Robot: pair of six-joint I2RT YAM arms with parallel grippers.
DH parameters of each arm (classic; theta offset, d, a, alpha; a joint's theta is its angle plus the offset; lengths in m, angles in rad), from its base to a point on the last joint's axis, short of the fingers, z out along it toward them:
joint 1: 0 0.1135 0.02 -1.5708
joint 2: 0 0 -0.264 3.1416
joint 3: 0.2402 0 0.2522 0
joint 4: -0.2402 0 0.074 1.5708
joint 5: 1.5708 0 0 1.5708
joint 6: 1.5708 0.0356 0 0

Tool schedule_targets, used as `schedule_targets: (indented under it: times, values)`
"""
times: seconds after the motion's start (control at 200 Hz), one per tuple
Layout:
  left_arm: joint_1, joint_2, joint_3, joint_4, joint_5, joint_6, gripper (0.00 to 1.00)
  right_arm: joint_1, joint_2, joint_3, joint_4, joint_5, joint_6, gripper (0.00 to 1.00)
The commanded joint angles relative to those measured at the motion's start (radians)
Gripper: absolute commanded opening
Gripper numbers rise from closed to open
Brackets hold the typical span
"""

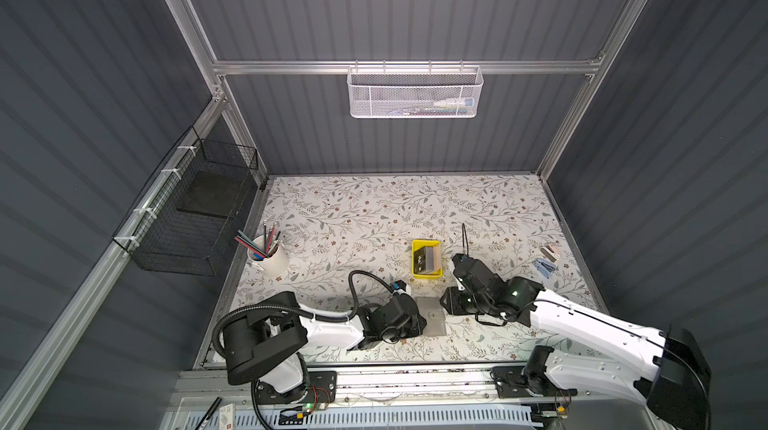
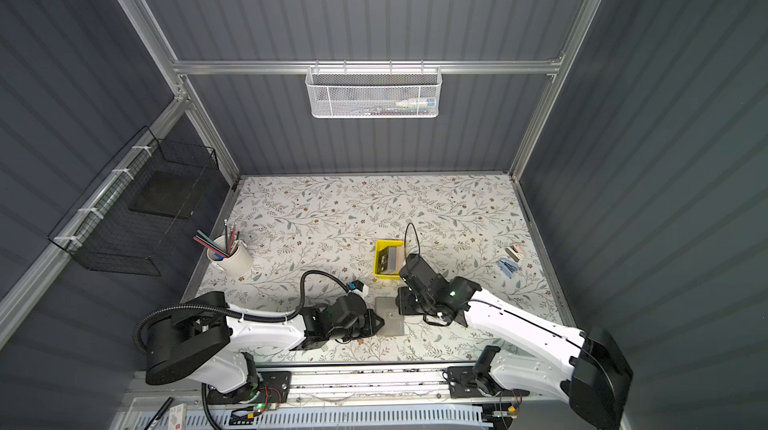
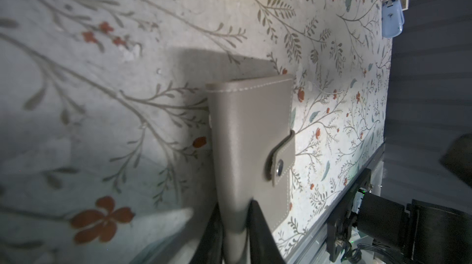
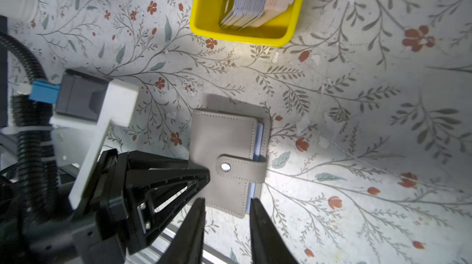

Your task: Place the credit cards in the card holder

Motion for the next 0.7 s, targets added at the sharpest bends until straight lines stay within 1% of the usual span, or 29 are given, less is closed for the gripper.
schedule_targets:
  times: [0.0, 0.175, 0.29, 0.385, 0.63, 0.695]
  values:
    - [0.017, -0.016, -0.021, -0.157, -0.031, 0.004, 0.2, -0.004, -0.035, -0.023, 0.015, 0.021, -0.016, 0.34]
    - [0.027, -0.034, -0.02, -0.179, -0.022, 0.014, 0.23, -0.006, -0.055, -0.025, 0.001, 0.036, -0.023, 0.36]
    - [0.029, -0.046, -0.021, -0.181, -0.021, 0.016, 0.3, -0.006, -0.062, -0.026, -0.005, 0.038, -0.024, 0.38]
    - [0.031, -0.051, -0.021, -0.18, -0.015, 0.017, 0.33, -0.005, -0.068, -0.03, -0.009, 0.039, -0.019, 0.39]
    - [0.033, -0.082, -0.013, -0.196, -0.004, 0.033, 0.37, -0.007, -0.096, -0.035, -0.021, 0.059, -0.015, 0.41]
    - [0.038, -0.096, 0.003, -0.239, 0.001, 0.049, 0.38, -0.007, -0.107, -0.037, -0.026, 0.071, -0.015, 0.43]
